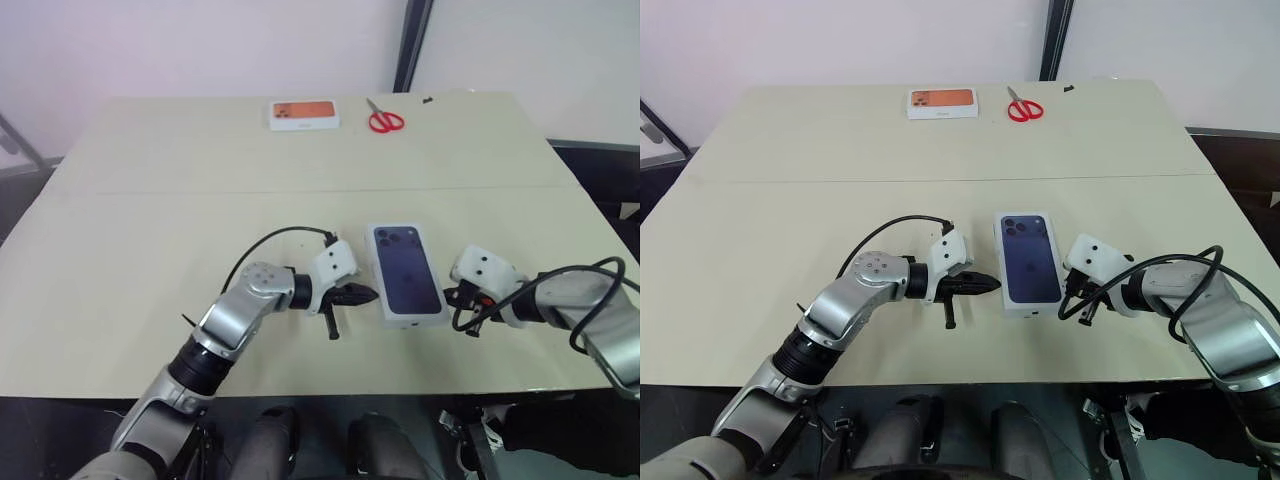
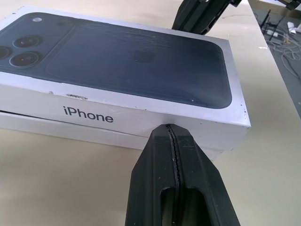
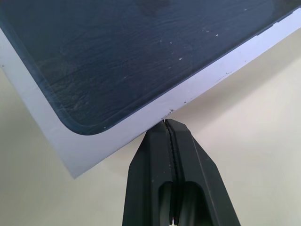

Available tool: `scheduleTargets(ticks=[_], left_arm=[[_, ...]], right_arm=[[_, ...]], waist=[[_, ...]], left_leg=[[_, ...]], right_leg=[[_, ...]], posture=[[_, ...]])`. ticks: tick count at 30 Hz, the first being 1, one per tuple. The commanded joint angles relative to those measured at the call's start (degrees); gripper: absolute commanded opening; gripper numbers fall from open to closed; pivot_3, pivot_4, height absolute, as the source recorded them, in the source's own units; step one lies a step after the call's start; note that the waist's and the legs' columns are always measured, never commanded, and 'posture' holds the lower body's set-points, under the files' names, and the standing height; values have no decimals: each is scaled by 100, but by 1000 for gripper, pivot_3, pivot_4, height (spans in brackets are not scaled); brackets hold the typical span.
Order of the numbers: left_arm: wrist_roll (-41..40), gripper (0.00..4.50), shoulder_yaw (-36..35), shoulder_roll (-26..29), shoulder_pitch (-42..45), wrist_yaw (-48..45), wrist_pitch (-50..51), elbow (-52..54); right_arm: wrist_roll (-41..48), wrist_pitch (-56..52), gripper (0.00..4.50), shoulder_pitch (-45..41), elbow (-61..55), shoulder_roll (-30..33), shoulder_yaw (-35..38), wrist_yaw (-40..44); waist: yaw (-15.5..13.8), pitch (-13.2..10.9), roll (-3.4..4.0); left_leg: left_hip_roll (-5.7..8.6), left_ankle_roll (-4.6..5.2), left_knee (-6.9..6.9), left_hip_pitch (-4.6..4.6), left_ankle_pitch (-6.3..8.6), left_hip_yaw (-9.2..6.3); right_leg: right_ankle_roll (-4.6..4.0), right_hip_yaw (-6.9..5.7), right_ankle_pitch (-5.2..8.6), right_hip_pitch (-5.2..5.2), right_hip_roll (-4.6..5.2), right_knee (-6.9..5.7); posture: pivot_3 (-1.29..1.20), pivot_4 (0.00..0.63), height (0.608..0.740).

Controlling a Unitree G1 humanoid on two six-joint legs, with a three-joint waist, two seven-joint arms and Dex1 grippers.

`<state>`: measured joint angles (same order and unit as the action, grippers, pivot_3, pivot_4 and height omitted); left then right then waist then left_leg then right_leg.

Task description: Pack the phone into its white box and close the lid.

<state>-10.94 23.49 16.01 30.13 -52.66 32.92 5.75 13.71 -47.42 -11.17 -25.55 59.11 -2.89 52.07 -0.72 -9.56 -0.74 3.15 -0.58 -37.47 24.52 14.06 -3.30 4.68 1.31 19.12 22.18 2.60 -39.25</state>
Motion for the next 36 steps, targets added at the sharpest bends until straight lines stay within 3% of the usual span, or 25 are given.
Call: scheduleTargets(ticks=[1,36], left_arm=[[-83,0,67,-31,105,-79,-48,214],[-73,0,190,-36,131,-250,10,287]], right_arm=[[85,76,24,-15,-213,39,123,47],[54,99,24,-66,-134,35,127,25]], waist=[[0,0,0],[0,0,0]], left_leg=[[0,0,0,0,0,0],[0,0,0,0,0,0]], right_leg=[[0,0,0,0,0,0],[0,0,0,0,0,0]], posture=[[0,150,740],[0,150,740]])
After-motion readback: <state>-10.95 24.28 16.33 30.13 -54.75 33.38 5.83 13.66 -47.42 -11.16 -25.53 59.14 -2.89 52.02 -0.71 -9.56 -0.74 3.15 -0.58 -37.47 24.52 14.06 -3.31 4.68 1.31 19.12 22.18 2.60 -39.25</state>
